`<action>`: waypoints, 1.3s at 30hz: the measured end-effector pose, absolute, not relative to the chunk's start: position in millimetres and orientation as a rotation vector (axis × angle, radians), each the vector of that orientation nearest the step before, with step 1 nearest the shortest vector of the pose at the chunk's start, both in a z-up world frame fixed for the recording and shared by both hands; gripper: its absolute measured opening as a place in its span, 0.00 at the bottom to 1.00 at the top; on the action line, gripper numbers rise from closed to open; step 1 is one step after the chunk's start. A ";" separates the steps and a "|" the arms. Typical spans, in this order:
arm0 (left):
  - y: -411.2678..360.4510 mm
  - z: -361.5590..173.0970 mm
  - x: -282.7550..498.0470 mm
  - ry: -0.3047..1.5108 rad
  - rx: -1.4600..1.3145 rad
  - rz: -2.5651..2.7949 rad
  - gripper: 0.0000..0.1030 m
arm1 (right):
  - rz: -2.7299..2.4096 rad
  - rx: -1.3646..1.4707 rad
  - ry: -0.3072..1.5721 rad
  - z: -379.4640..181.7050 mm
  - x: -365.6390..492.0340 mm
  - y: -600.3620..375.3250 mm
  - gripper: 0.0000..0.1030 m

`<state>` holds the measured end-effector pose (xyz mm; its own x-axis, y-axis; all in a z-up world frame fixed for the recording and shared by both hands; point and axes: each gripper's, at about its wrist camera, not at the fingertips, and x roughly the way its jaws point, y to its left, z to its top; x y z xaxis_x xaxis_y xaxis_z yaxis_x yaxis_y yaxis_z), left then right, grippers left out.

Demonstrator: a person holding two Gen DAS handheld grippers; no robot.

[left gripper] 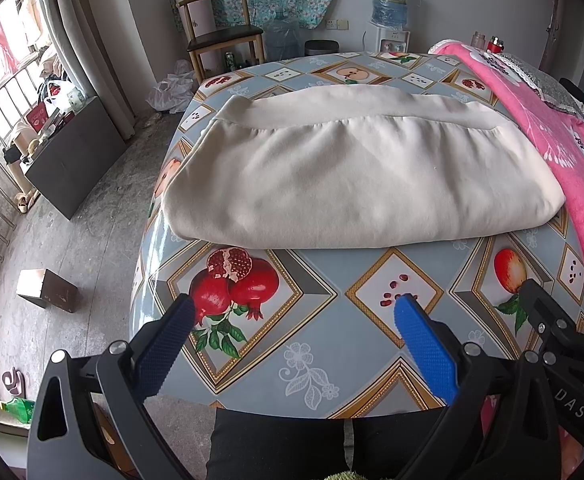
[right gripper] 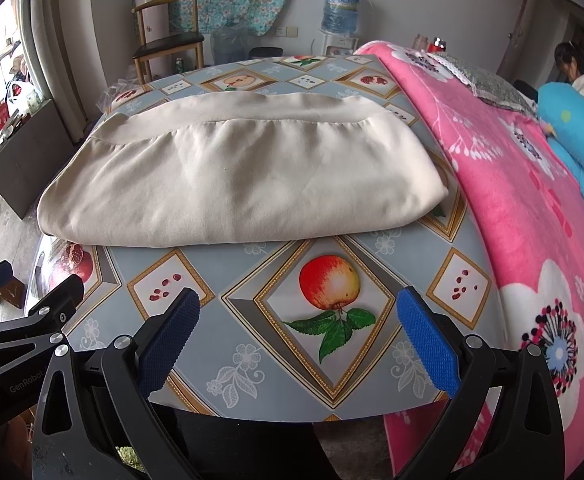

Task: Fold large clothes

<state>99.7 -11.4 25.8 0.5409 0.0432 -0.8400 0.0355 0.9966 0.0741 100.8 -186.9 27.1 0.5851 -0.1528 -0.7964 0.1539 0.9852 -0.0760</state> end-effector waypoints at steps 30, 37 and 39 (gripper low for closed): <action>-11.2 25.8 100.0 1.000 0.087 0.005 0.95 | -0.181 0.000 0.929 27.9 101.5 -184.2 0.93; -11.3 26.1 100.1 1.000 0.087 0.005 0.95 | -0.182 -0.001 0.929 28.0 101.5 -184.9 0.93; -11.0 26.2 99.9 1.000 0.087 0.005 0.95 | -0.181 -0.002 0.929 28.0 101.5 -184.5 0.93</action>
